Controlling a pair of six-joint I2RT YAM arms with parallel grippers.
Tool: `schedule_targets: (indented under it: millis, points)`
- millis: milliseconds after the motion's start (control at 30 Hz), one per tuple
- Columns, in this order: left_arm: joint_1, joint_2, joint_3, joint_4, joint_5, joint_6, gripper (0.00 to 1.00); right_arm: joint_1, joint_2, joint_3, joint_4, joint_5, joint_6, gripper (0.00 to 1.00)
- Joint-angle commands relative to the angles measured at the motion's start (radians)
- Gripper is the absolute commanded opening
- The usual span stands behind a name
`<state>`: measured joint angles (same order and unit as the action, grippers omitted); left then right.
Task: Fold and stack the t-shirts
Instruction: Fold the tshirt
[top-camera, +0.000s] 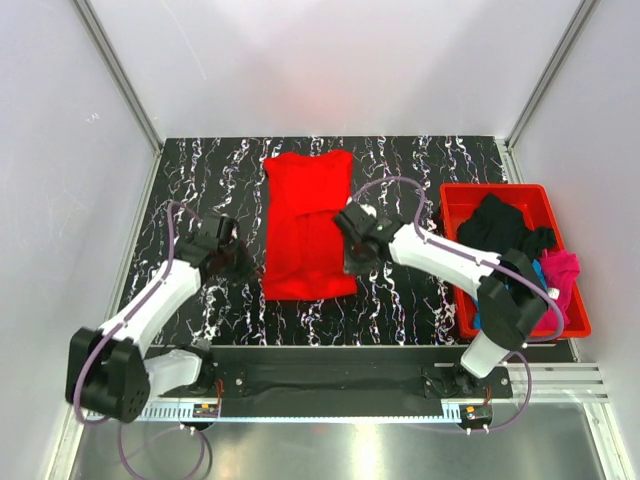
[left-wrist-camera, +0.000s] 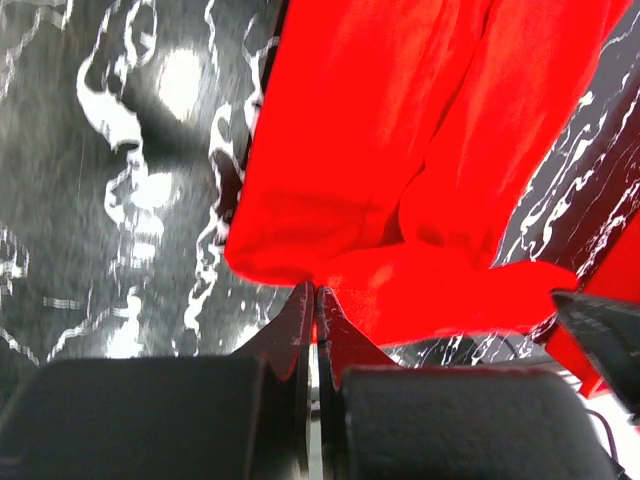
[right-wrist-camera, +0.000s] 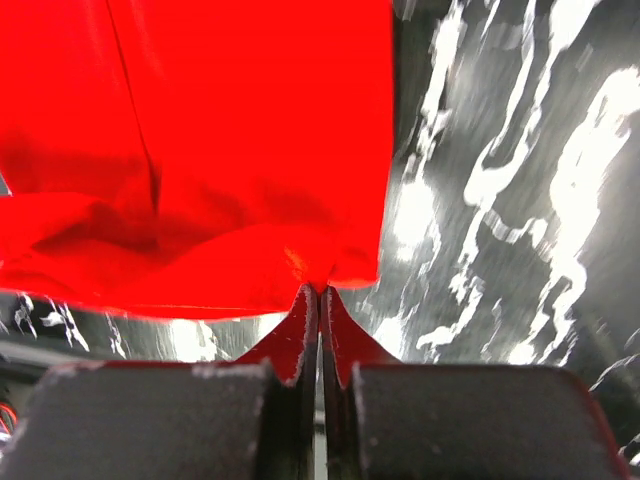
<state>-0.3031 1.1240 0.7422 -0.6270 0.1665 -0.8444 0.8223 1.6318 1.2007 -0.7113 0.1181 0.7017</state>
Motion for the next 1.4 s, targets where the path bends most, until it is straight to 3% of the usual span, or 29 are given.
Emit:
schedule_targets:
  millis: [0,167,367,667,1367]
  points:
    - [0.042,0.075,0.069,0.090,0.080,0.094,0.00,-0.066,0.033,0.105,-0.022,-0.006,-0.126,0.00]
    - [0.136,0.224,0.195,0.128,0.161,0.149,0.00,-0.150,0.133,0.239,-0.022,-0.055,-0.215,0.00]
    - [0.162,0.417,0.385,0.112,0.217,0.211,0.00,-0.219,0.249,0.382,-0.034,-0.084,-0.271,0.00]
    - [0.205,0.612,0.512,0.115,0.248,0.238,0.00,-0.295,0.384,0.532,-0.045,-0.115,-0.306,0.00]
    - [0.236,0.846,0.779,0.066,0.249,0.280,0.00,-0.365,0.579,0.758,-0.079,-0.199,-0.341,0.00]
